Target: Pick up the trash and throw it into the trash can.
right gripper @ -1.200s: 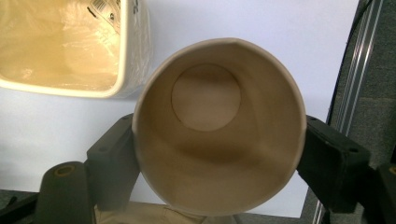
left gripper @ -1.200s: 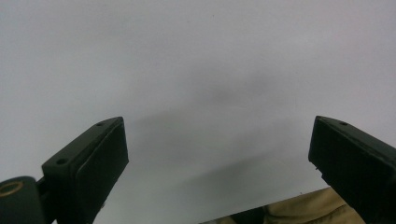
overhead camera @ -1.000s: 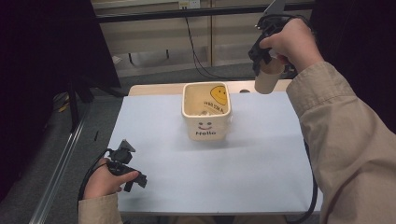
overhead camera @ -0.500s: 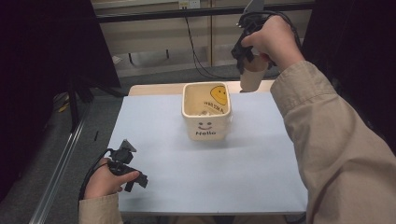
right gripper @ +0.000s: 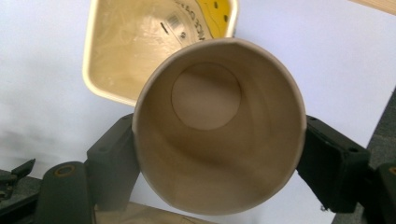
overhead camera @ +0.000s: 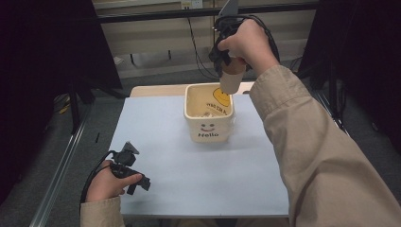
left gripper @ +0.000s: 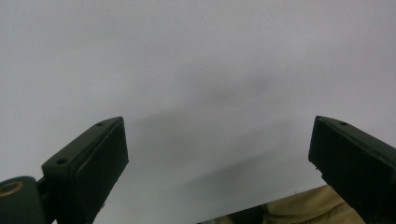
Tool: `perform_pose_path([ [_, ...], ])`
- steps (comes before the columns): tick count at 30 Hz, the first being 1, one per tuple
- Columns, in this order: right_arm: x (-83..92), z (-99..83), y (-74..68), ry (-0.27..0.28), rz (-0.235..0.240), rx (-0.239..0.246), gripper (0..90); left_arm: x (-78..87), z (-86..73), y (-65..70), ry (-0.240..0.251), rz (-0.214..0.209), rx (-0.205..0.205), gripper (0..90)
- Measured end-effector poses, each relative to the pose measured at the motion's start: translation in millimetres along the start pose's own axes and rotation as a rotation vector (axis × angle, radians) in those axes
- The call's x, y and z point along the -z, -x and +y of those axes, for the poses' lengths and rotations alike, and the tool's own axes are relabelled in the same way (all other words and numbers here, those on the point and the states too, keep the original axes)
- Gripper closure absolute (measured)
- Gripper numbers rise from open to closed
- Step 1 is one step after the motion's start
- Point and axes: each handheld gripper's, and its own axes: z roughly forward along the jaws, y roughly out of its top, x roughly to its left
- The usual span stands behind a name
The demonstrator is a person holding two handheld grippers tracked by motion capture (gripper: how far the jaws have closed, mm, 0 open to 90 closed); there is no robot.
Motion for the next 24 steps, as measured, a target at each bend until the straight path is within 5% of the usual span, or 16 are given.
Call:
perform_pose_path([
  [11, -13.7, 6.4, -12.0, -0.001, -0.003, 0.039, 21.7, 1.1, -0.9, -2.8, 0.0, -0.002, 0.0, 4.6],
  [24, -56.1, 12.8, -23.4, -0.052, 0.009, 0.067, 21.4, 1.6, -1.3, -2.4, 0.007, 0.003, -0.002, 4.6],
])
